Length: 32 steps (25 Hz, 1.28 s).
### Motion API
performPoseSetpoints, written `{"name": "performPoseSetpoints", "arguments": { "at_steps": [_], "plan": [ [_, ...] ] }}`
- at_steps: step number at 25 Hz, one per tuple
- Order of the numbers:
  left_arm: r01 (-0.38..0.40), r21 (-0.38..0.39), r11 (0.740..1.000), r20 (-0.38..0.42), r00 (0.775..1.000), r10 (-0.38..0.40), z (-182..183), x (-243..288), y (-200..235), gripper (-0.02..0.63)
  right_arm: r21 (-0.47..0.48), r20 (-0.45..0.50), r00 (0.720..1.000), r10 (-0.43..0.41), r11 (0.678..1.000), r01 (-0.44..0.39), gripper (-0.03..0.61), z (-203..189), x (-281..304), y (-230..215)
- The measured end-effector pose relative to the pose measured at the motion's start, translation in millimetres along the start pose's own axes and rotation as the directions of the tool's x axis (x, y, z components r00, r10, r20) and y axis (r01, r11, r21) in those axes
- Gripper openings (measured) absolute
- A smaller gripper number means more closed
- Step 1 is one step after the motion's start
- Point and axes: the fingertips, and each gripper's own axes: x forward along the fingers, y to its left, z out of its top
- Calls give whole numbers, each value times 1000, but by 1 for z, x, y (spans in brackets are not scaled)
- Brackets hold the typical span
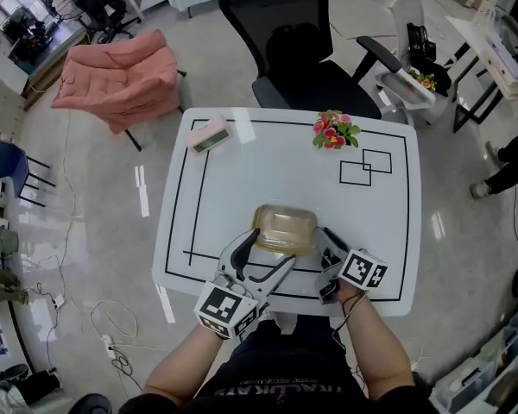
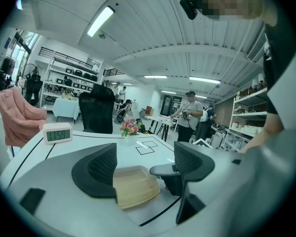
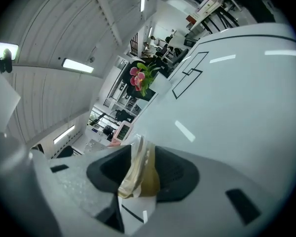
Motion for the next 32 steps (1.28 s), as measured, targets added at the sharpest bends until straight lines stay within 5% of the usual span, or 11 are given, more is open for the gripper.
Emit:
{"name": "performPoseSetpoints", "arguments": {
  "at_steps": [16,32],
  "plan": [
    [15,6,1000,16,1000,-15,7,-10,1,351,-29,21,999,38,999,-37,77,4,-6,20],
    [40,62,997,66,997,-44,26,-55,-18,344,-203,120,976,181,967,-155,44,17,-44,99]
  ]
}}
